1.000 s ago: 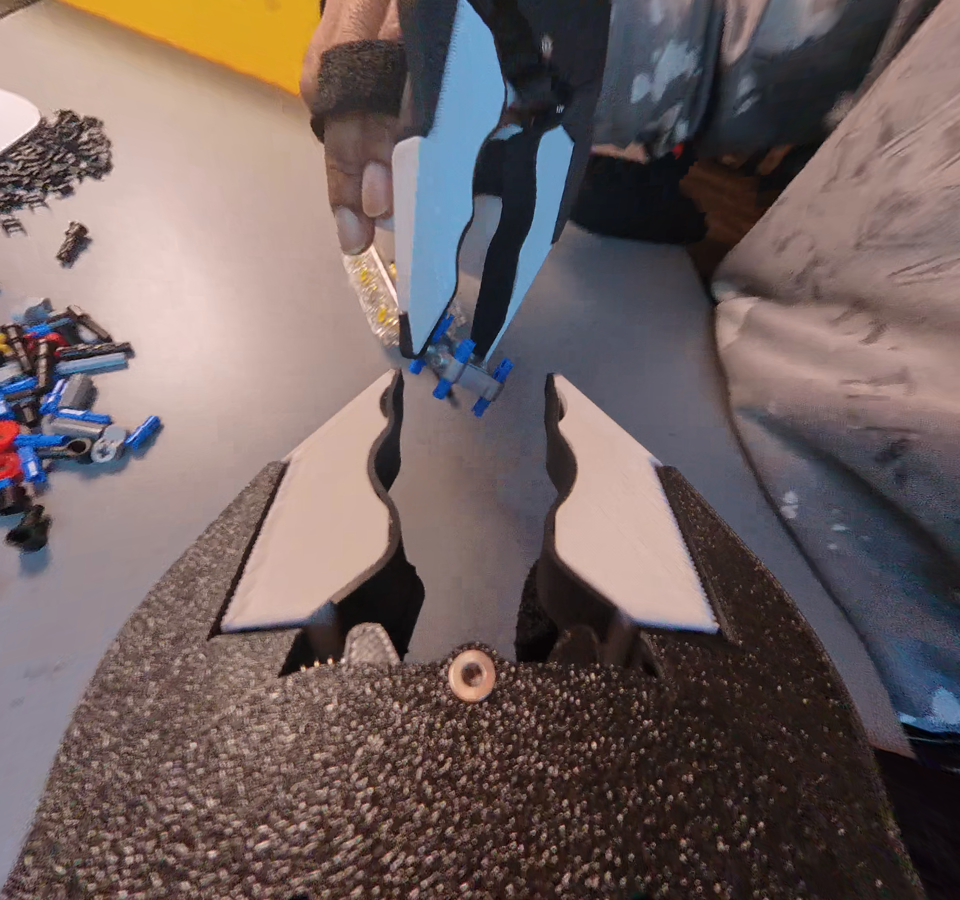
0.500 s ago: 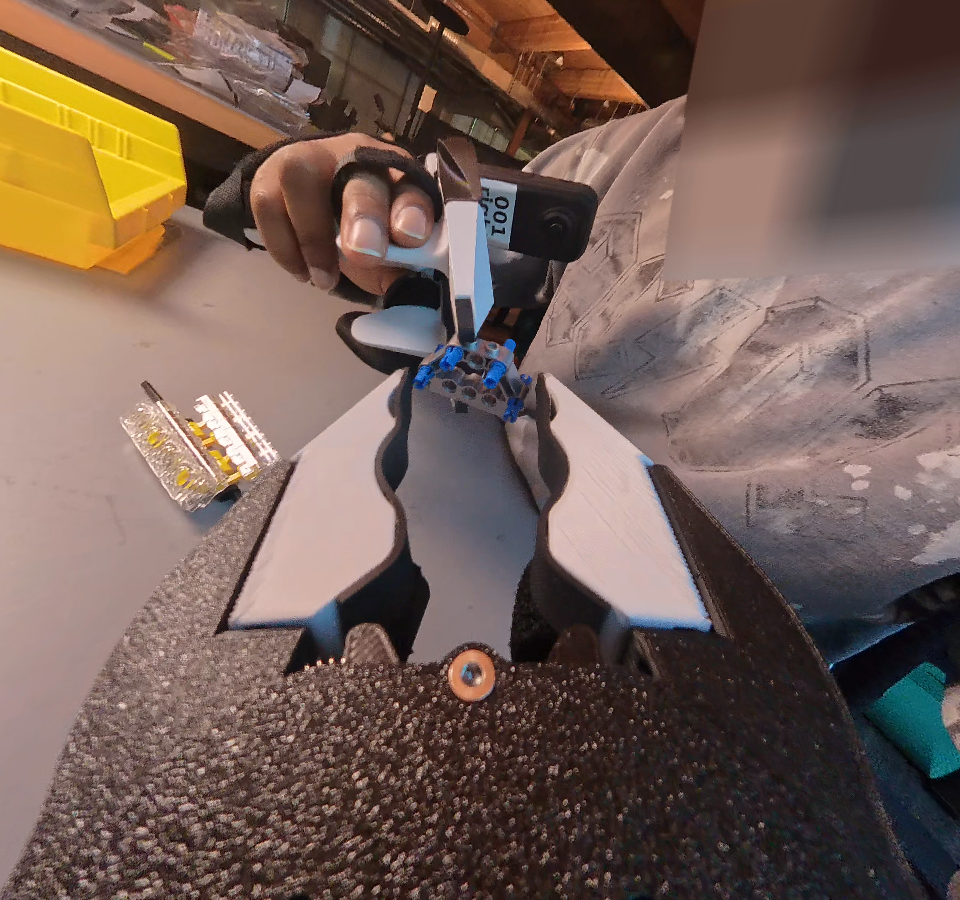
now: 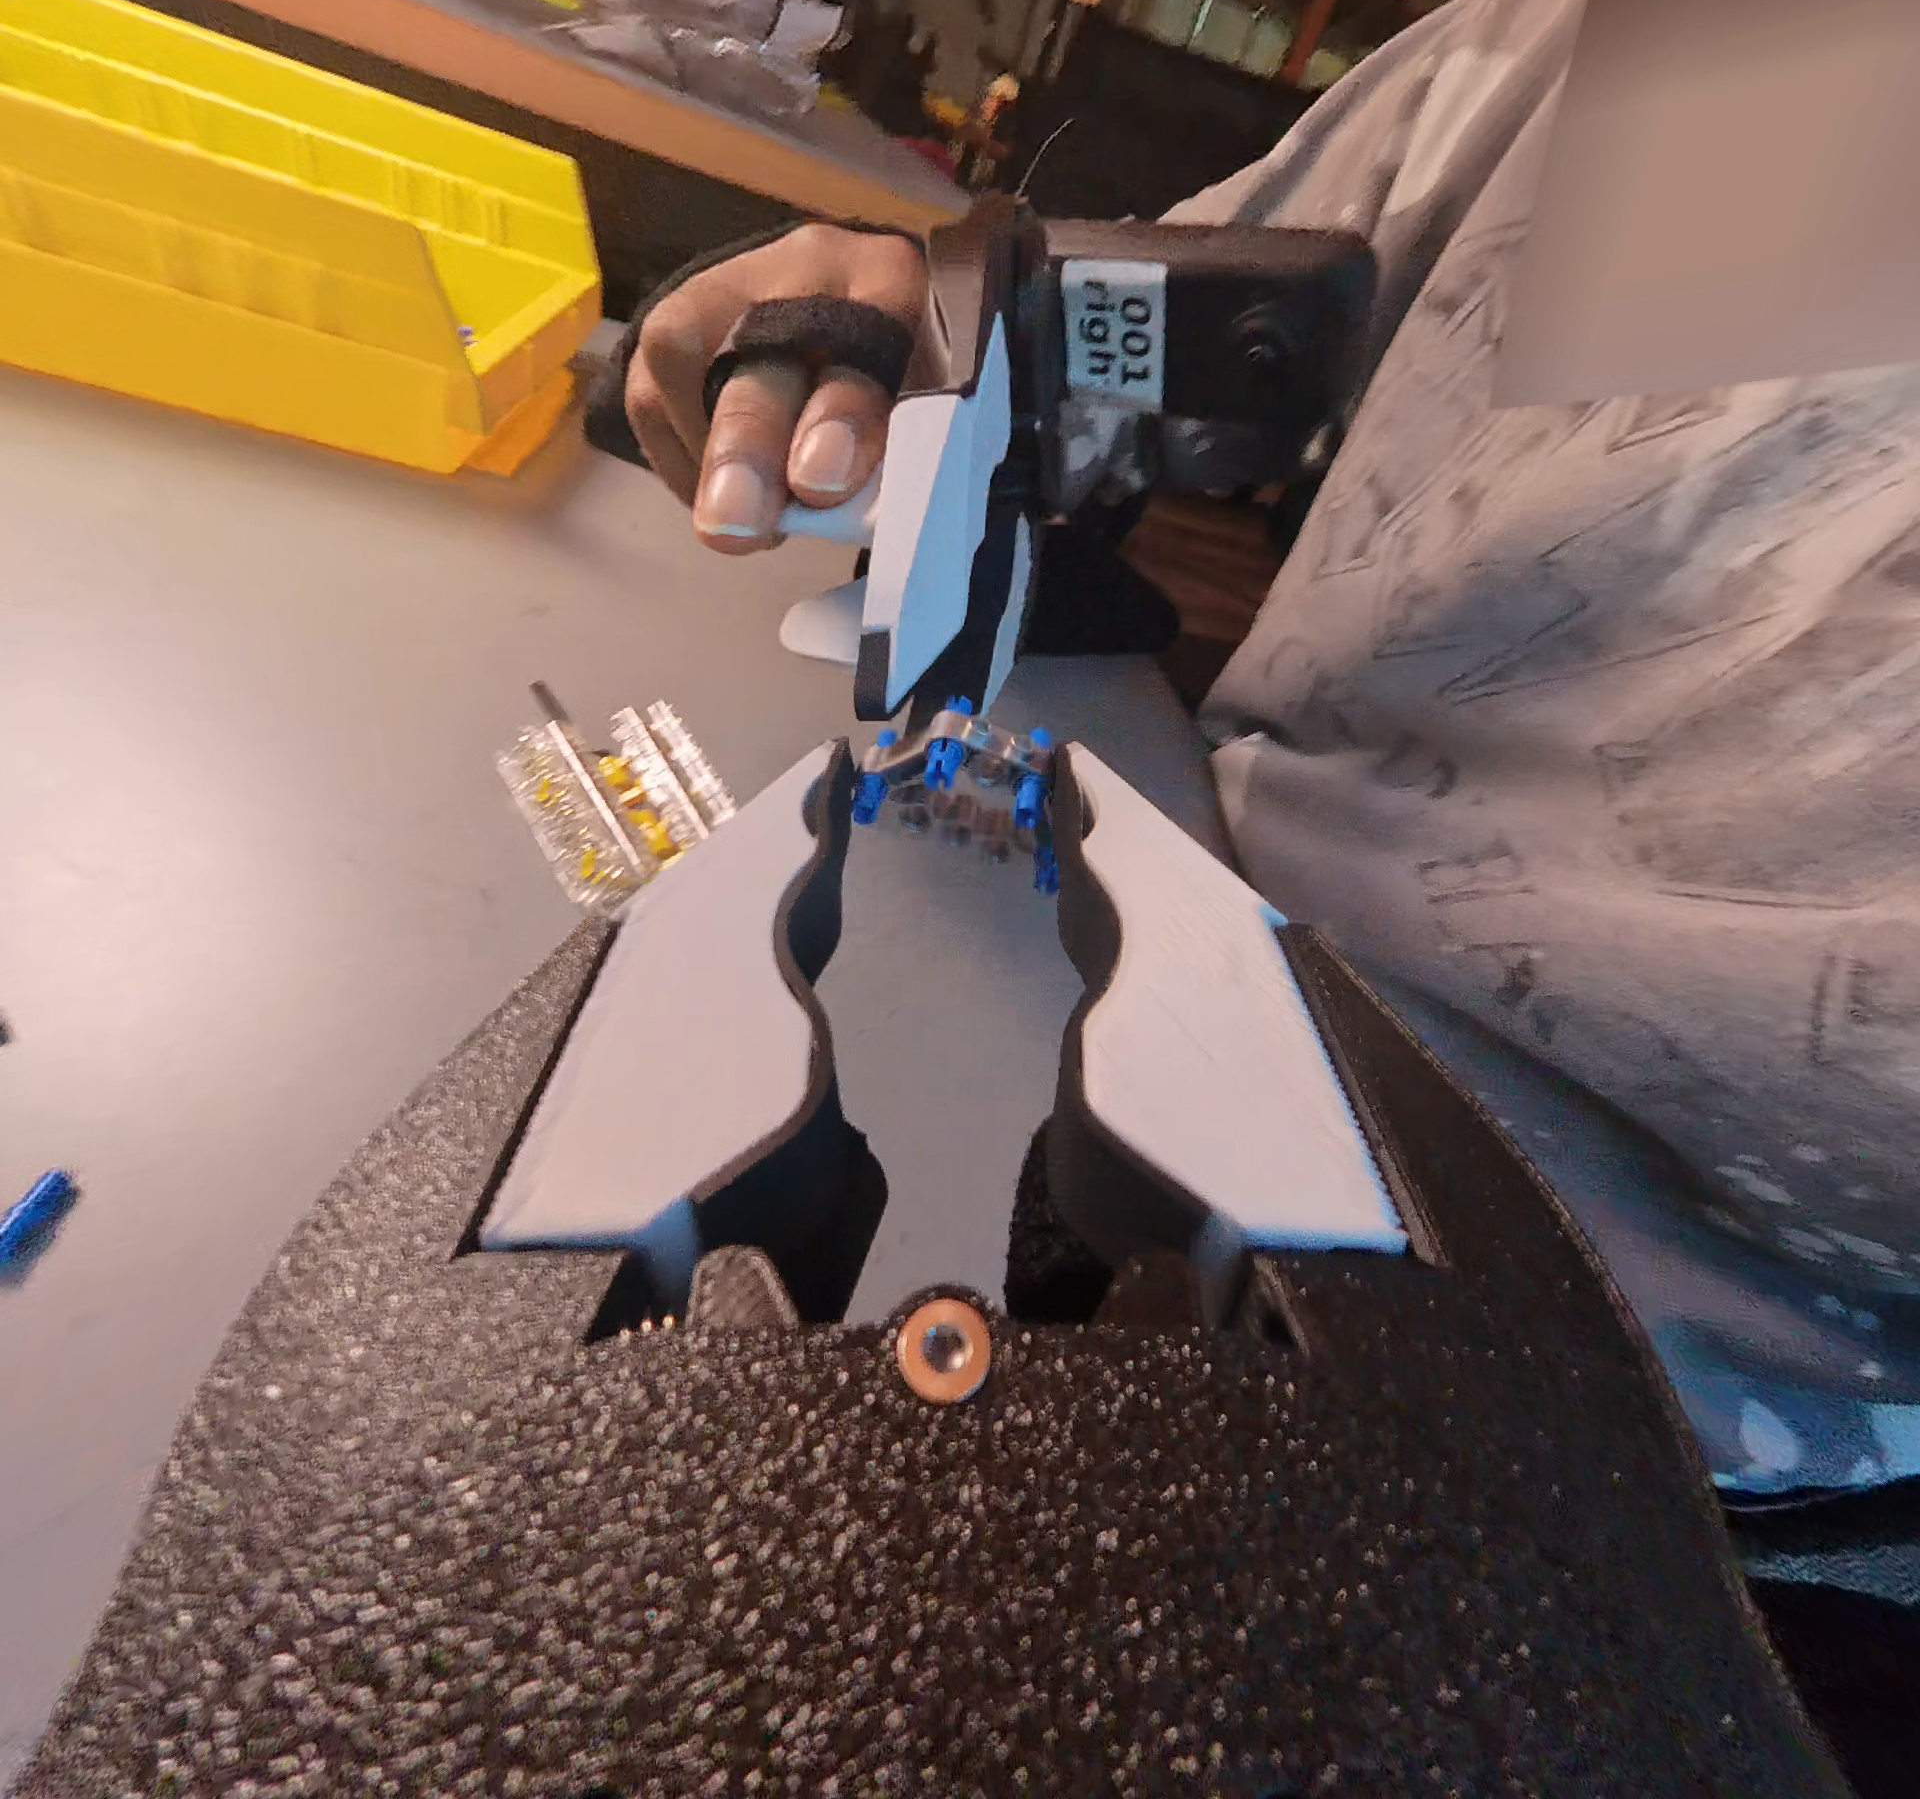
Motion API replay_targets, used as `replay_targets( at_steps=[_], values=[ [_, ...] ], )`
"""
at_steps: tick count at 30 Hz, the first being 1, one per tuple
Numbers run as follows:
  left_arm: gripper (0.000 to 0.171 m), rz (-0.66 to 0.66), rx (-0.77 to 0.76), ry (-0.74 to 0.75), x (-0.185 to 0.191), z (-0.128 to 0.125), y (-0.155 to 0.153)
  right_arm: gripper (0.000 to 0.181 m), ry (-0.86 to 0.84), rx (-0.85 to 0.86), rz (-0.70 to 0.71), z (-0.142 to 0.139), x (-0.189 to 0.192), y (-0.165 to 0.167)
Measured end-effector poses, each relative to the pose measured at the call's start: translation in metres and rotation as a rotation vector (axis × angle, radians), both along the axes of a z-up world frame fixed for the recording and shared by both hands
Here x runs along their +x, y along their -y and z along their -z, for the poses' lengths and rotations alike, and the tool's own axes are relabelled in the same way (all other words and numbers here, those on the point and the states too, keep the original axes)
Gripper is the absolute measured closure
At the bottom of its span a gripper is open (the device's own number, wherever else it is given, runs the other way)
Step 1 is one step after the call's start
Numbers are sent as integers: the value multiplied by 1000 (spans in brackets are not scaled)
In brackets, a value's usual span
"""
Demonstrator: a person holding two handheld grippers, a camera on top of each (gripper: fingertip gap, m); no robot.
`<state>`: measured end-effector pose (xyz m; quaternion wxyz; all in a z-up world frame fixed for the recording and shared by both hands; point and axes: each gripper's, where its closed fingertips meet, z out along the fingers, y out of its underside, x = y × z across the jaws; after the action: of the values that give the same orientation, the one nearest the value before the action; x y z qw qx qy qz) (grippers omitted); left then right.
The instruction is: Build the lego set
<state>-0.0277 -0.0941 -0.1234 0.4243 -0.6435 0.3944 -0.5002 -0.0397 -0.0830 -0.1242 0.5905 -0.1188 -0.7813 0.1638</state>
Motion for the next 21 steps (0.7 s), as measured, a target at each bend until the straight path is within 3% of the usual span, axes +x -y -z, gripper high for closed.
replay_targets(
  at_steps=[6,11,16,19,21],
  values=[
    [135,-138,44,-258,-2,46,-23,159,149,-100,114,35,9,-27],
    [135,-211,50,-331,-4,64,-38,156,294,-317,203,52,19,-36],
    [135,-296,49,-163,-1,35,-54,137,220,-518,343,46,4,-34],
    [135,-325,16,-24,0,17,-57,133,81,-636,431,28,-4,-43],
    [135,-334,-17,67,1,7,-57,139,19,-604,458,21,-5,-45]
  ],
)
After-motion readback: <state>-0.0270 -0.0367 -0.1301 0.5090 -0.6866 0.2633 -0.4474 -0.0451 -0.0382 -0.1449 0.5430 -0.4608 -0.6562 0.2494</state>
